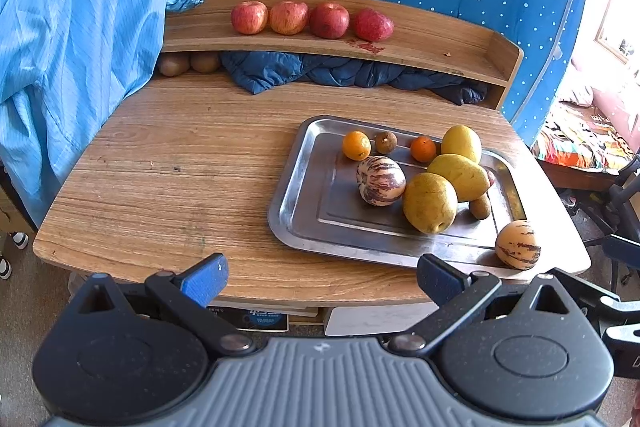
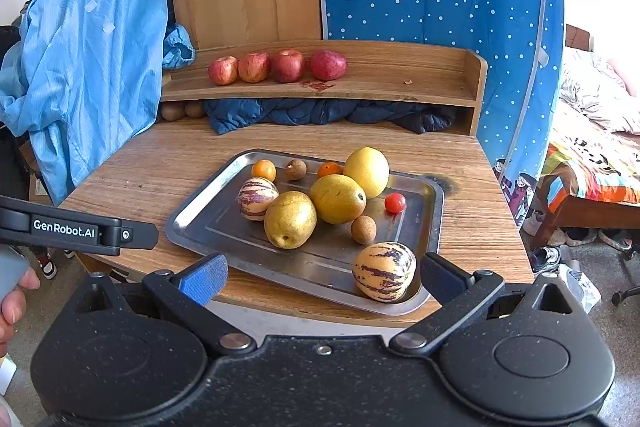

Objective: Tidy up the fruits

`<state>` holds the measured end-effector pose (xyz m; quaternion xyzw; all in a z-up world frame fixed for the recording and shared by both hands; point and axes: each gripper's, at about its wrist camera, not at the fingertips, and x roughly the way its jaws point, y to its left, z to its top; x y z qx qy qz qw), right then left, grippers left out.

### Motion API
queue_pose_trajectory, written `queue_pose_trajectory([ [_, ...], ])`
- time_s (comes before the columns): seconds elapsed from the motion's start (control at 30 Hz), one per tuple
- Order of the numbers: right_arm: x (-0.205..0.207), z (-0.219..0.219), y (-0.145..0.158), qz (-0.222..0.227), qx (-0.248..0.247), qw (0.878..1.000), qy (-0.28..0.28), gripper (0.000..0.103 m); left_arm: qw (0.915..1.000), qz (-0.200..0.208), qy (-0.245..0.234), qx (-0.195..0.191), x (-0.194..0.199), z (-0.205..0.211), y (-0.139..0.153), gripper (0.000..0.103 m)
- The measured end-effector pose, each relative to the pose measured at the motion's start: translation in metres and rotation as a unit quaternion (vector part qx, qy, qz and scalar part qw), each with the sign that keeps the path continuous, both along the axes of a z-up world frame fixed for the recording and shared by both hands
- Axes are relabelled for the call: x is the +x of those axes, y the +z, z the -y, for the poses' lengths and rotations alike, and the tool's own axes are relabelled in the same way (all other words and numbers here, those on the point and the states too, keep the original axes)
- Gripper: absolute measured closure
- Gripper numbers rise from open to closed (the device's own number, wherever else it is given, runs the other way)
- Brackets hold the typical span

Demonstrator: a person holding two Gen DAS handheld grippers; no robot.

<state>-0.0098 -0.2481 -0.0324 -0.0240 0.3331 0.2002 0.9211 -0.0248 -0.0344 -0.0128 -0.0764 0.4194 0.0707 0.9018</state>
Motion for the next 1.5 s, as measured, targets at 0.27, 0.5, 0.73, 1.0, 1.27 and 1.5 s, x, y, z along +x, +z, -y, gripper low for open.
queue_pose_trajectory([
  [0.27, 0.0013, -0.0012, -0.0012, -0.003, -0.001, 1.0, 0.006, 0.001, 1.0, -0.002, 0.0, 0.0, 0.0008, -0.0012, 0.0, 0.001],
  [0.5, 0.0017, -0.0012, -0.0013, -0.003, -0.005, 1.0, 0.002, 0.001, 0.9999, -0.012, -0.001, 0.012, 0.0023, -0.0021, -0.0031, 0.001],
  [0.73, 0.0, -0.0005, -0.001, -0.003, -0.007, 1.0, -0.001, 0.001, 0.9995, -0.02, -0.004, 0.023, 0.0033, 0.0008, -0.0044, 0.001],
  [1.0, -0.0009, 0.0003, -0.0007, -0.004, -0.012, 1.0, -0.002, 0.001, 0.9991, -0.032, -0.004, 0.029, 0.0017, 0.0024, -0.0064, 0.001],
  [1.27, -0.0021, 0.0002, -0.001, -0.004, -0.015, 1.0, 0.001, 0.001, 0.9989, -0.036, -0.005, 0.029, 0.0001, 0.0012, -0.0069, 0.001],
  [1.5, -0.0021, 0.0021, -0.0018, 0.004, -0.025, 1.0, -0.005, 0.001, 0.9991, -0.039, -0.002, 0.015, -0.0016, -0.0017, -0.0075, 0.001],
])
